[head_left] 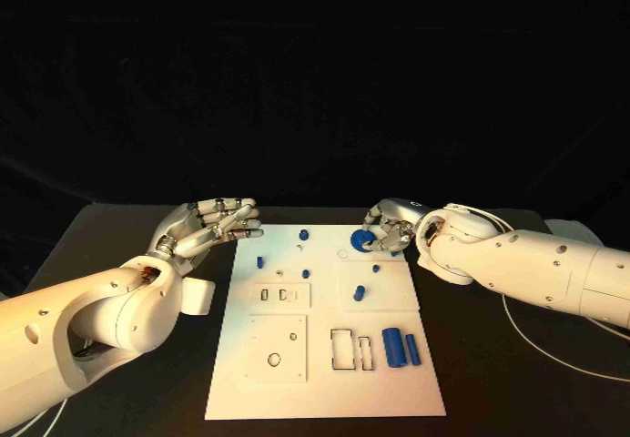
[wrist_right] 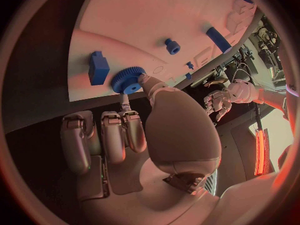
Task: Assemble the parts on the task board
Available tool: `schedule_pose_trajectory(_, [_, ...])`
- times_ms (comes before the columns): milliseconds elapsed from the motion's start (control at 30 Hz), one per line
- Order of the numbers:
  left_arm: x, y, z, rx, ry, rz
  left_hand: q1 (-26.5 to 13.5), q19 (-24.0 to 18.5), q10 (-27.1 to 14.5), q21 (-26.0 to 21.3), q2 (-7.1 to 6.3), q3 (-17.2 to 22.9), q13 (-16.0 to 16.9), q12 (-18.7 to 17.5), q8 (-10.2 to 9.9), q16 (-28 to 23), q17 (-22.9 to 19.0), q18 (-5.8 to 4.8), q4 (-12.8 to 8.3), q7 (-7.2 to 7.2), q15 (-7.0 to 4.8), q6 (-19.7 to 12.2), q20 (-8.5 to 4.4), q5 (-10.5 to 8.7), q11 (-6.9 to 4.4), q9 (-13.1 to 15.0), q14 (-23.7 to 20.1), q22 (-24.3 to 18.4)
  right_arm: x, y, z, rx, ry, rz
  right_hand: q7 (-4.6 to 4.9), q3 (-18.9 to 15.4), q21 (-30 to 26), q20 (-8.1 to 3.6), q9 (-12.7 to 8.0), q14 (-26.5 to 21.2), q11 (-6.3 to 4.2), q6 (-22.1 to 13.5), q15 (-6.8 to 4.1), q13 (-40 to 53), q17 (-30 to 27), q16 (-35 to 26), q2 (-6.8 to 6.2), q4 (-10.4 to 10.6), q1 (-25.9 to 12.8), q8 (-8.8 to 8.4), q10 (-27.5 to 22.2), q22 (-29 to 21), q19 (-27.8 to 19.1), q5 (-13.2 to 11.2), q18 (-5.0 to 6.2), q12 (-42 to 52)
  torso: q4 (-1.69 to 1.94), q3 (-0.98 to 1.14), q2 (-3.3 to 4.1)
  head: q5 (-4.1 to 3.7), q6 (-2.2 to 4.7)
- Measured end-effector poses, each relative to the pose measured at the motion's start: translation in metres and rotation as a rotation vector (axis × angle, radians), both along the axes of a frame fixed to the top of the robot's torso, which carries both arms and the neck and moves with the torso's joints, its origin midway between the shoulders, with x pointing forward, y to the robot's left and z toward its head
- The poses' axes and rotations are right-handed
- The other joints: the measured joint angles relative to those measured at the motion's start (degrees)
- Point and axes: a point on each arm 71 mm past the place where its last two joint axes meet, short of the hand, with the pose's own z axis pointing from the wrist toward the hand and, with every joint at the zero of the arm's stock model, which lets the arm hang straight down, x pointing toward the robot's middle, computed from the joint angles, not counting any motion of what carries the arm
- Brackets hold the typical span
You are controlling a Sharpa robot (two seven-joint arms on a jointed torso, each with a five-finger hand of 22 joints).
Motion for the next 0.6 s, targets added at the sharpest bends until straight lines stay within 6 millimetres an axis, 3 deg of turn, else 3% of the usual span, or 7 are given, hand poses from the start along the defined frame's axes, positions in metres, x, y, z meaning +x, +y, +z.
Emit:
schedule_pose_trajectory(300, [0.0001, 0.0001, -0.0001, 0.000, 0.001, 0.000, 0.00, 0.00, 0.00, 0.00, 0.00, 0.00, 0.00, 0.00, 0.00, 0.00, 0.00, 0.00, 0.00, 0.00, 0.00, 0.00, 0.00, 0.00, 0.00, 0.00, 0.00, 0.00, 0.0008, -0.0014, 0.0002, -0.007, -0.003, -0.002, -0.01, 0.00, -0.01, 0.21, 0.11, 0.00, 0.00, 0.00, 0.00, 0.00, -0.01, 0.00, 0.31, 0.00, 0.31, 0.61, 0.00, -0.01, 0.21, 0.34, 0.01, 0.00, 0.01, 0.01, 0.02, 0.00, -0.12])
schedule_pose_trajectory(600, [0.0002, 0.0003, -0.0002, 0.001, 0.002, 0.000, 0.00, 0.00, 0.00, 0.00, 0.00, 0.00, 0.00, 0.01, 0.00, 0.00, -0.01, 0.00, 0.00, 0.00, 0.00, 0.00, 0.00, 0.00, 0.00, 0.00, 0.00, 0.01, 0.0006, 0.0012, -0.0001, -0.005, -0.004, 0.002, -0.76, 0.72, -0.04, 0.20, 0.30, 0.00, 0.00, 3.04, 0.00, -0.01, -0.01, 0.00, 1.07, 0.71, -0.01, 1.70, 0.00, 0.02, 0.21, -0.23, 0.01, 0.24, 0.03, 0.00, 0.03, -0.02, -0.32])
